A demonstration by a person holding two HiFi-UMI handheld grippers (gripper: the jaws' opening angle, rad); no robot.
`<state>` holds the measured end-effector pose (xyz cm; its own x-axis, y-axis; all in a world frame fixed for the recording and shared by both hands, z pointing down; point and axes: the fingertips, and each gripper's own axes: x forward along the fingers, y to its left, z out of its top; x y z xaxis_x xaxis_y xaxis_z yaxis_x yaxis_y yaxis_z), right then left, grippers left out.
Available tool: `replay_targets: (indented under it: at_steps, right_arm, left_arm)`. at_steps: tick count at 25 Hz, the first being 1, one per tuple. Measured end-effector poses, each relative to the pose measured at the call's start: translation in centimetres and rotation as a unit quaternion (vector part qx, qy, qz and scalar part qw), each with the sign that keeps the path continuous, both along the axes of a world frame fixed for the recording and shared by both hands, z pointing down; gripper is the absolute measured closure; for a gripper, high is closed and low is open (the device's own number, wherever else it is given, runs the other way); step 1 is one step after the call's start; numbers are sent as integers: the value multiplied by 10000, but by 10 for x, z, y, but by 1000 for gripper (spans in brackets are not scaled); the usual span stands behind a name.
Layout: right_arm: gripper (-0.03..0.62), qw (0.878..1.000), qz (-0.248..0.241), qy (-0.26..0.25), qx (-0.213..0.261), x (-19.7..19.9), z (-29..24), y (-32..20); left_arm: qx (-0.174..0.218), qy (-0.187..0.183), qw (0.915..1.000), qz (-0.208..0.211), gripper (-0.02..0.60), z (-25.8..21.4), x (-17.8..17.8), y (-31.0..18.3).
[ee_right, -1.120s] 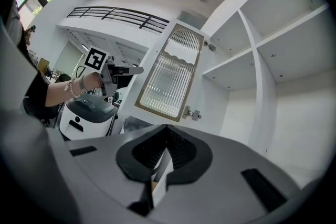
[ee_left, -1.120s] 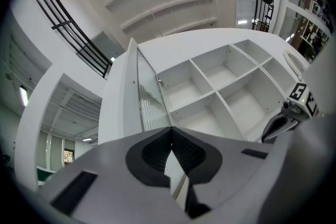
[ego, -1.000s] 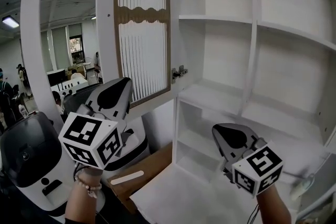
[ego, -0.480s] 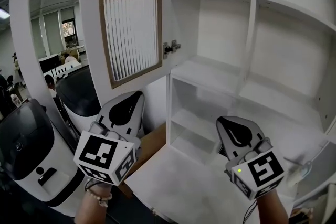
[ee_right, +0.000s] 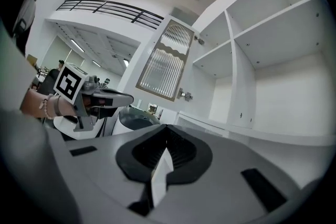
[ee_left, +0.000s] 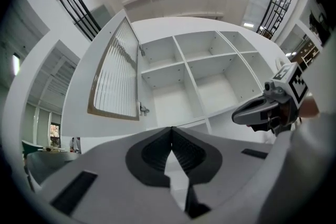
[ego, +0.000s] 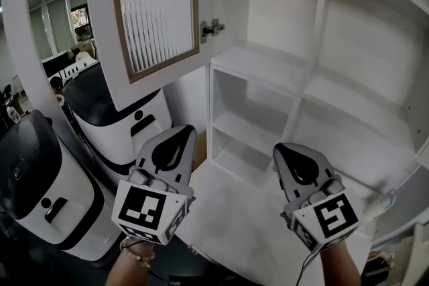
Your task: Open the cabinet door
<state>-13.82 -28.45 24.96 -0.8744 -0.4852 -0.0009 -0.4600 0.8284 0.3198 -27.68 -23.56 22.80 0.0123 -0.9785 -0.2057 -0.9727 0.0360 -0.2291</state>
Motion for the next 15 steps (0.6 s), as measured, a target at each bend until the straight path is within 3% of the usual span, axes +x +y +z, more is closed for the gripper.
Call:
replay_targets:
  at_steps: [15]
  right_arm:
    - [594,9997,130,-84,-197,11,62,22]
  left_arm:
    - [-372,398,9985,115,580,70,37,13]
